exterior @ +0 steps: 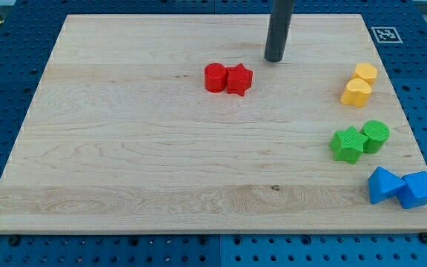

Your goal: Separate the green circle from the green star

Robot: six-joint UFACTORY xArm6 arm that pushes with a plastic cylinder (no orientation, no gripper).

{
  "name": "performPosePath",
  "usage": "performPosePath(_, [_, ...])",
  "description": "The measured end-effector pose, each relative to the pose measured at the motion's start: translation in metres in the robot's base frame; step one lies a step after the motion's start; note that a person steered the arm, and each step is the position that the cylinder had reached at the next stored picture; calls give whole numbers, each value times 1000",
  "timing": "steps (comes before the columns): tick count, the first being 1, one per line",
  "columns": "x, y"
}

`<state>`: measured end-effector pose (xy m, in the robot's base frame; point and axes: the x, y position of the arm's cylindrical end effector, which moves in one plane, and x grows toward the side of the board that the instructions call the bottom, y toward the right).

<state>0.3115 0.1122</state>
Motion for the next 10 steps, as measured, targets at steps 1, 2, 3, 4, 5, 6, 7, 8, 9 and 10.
performPosePath(1, [0,0])
performPosePath(2, [-2,7])
performPosePath(3, [-7,83])
performPosePath(4, [-7,199])
performPosePath(5, [-7,233])
performPosePath(6, [1,233])
performPosePath(7, [64,233])
performPosePath(8, [141,233])
performPosePath(9, [192,221])
performPosePath(10, [195,183])
